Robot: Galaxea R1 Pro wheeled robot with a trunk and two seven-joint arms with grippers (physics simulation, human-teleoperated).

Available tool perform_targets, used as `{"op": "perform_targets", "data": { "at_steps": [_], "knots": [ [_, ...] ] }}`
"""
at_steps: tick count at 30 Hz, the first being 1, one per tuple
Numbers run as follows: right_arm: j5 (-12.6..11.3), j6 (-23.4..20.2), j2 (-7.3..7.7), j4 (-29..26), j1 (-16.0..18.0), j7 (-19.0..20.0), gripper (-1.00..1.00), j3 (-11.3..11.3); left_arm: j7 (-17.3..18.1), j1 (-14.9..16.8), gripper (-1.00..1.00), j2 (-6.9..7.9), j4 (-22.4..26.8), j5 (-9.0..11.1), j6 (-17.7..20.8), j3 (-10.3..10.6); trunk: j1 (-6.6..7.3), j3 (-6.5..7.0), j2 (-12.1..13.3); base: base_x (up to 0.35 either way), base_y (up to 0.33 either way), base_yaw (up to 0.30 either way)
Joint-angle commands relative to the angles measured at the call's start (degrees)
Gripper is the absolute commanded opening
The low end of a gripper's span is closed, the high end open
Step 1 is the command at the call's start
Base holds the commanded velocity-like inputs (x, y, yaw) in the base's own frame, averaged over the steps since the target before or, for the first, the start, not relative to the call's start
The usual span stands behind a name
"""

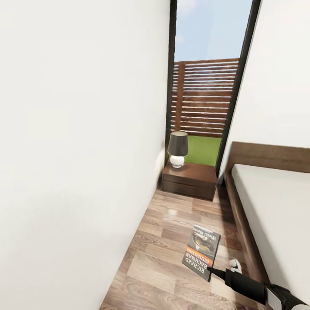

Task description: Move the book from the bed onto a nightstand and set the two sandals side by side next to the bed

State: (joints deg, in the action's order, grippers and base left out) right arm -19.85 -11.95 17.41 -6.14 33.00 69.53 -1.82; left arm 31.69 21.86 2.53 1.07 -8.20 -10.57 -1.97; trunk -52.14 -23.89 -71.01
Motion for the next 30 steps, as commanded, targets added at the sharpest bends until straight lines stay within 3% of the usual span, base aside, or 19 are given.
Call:
{"op": "perform_targets", "data": {
  "at_steps": [1,30],
  "knots": [
    [-0.1,-0.6,-0.01,0.0,0.1,0.2,-1.0,-0.5,0.0,0.0,1.0,0.02,0.0,-0.6,-0.4,-0.2,0.0,-0.06,0.0,0.0,0.0,-0.282],
    [-0.1,-0.6,-0.01,0.0,0.1,0.1,-1.0,-0.5,0.0,0.0,1.0,0.02,0.0,-0.6,-0.4,-0.2,0.0,-0.06,0.0,0.0,0.0,-0.282]
  ]
}}
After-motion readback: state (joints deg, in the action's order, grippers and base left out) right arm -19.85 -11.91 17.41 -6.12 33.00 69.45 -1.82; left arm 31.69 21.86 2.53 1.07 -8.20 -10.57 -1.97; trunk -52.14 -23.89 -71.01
